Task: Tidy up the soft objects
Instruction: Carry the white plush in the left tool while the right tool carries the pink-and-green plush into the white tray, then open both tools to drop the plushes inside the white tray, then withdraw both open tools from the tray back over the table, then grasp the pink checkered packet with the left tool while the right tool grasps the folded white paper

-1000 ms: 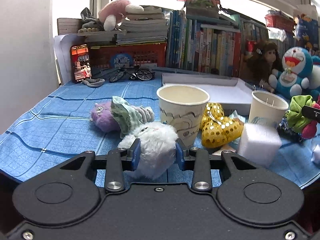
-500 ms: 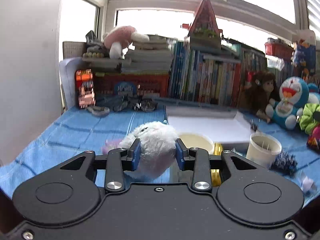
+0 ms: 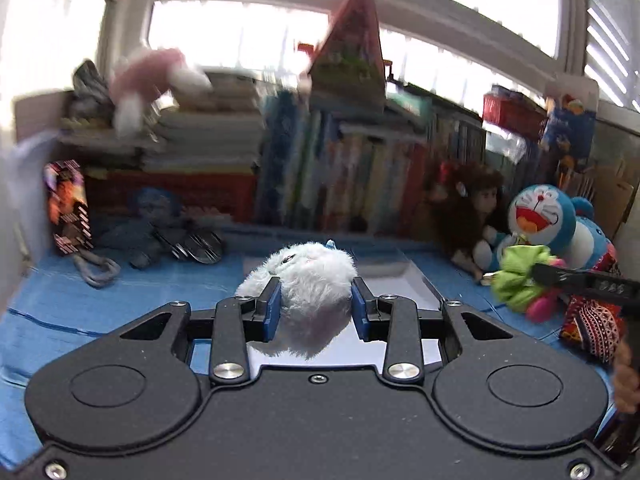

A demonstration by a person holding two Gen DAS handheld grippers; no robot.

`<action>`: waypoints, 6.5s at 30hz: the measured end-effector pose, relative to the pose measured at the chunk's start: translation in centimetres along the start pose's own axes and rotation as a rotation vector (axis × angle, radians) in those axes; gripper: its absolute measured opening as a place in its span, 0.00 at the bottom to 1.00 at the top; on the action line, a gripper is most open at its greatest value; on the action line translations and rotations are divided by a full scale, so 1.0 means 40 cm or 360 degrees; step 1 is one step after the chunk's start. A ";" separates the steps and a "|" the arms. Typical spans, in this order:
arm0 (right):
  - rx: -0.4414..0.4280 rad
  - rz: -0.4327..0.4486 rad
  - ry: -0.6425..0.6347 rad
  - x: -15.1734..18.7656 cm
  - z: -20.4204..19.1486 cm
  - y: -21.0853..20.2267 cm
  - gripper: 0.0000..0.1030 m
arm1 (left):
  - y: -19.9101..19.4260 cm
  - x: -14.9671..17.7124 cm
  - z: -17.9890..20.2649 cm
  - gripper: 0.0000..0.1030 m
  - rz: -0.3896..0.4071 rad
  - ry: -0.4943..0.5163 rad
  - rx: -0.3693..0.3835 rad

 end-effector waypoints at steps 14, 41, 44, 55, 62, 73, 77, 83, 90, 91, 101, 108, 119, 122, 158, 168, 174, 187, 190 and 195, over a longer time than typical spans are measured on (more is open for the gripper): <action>0.0040 -0.0480 -0.0103 0.132 -0.017 0.277 0.40 | 0.401 0.155 -0.005 0.32 -0.0602 -0.0131 -0.0134; 0.0008 -0.0566 -0.0120 0.178 -0.020 0.323 0.63 | 0.472 0.176 -0.006 0.51 -0.0656 -0.0088 -0.0195; -0.0001 -0.0527 -0.0113 0.160 -0.026 0.304 0.68 | 0.441 0.154 0.005 0.63 -0.0595 -0.0002 -0.0206; -0.0036 -0.0287 -0.0208 0.074 -0.054 0.166 0.84 | 0.253 0.095 0.048 0.78 -0.0372 0.0116 -0.0129; -0.0065 -0.0107 -0.0284 0.048 -0.070 0.041 0.96 | 0.124 0.100 0.070 0.82 -0.0234 0.0137 -0.0073; -0.0072 0.0124 -0.0391 0.081 -0.077 -0.151 1.00 | -0.080 0.152 0.050 0.86 0.0006 0.0099 -0.0074; -0.0026 0.0148 -0.0418 0.119 -0.068 -0.195 1.00 | -0.135 0.200 0.043 0.86 0.0010 0.0093 -0.0067; 0.0051 0.0162 -0.0503 0.177 -0.061 -0.252 1.00 | -0.203 0.276 0.054 0.87 -0.0006 0.0130 -0.0038; 0.0103 0.0120 -0.0550 0.244 -0.048 -0.287 1.00 | -0.234 0.366 0.083 0.87 -0.0134 0.0157 0.0039; 0.0108 0.0113 -0.0558 0.252 -0.046 -0.289 1.00 | -0.234 0.374 0.082 0.87 -0.0146 0.0156 0.0036; 0.0179 0.0013 -0.0497 0.325 -0.010 -0.293 1.00 | -0.196 0.433 0.078 0.76 -0.0235 0.0140 0.0011; 0.0212 -0.0025 -0.0494 0.353 0.004 -0.294 1.00 | -0.175 0.463 0.086 0.58 -0.0262 0.0175 0.0001; 0.0272 -0.0033 -0.0483 0.380 0.025 -0.306 1.00 | -0.139 0.489 0.090 0.46 -0.0257 0.0191 -0.0030; 0.0264 -0.0050 -0.0455 0.386 0.033 -0.308 1.00 | -0.133 0.492 0.092 0.46 -0.0255 0.0192 -0.0030; 0.0138 -0.0163 -0.0482 0.437 -0.012 -0.293 0.51 | -0.225 0.514 -0.016 0.39 -0.0314 0.0249 -0.0150; 0.0134 -0.0169 -0.0481 0.437 -0.016 -0.291 0.57 | -0.236 0.500 -0.037 0.59 -0.0277 0.0164 -0.0158; 0.0133 -0.0168 -0.0478 0.437 -0.018 -0.290 0.58 | -0.207 0.507 0.006 0.65 -0.0257 0.0173 -0.0137; 0.0151 -0.0155 -0.0466 0.428 -0.021 -0.287 0.44 | -0.191 0.514 0.031 0.38 -0.0263 0.0221 -0.0148; 0.0145 -0.0123 -0.0489 0.414 -0.029 -0.290 0.44 | -0.206 0.502 0.037 0.38 -0.0254 0.0221 -0.0121; 0.0147 -0.0030 -0.0460 0.371 -0.034 -0.295 0.44 | -0.249 0.453 0.057 0.38 -0.0200 0.0188 -0.0025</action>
Point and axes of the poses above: each gripper's, at about its wrist camera, not at the fingertips, and y roughly the way its jaws point, z to its right, x to its underside, the point moved 5 cm from there along y, roughly the way its jaws point, and after that the axes turned 15 degrees about z, right-handed, at the moved point
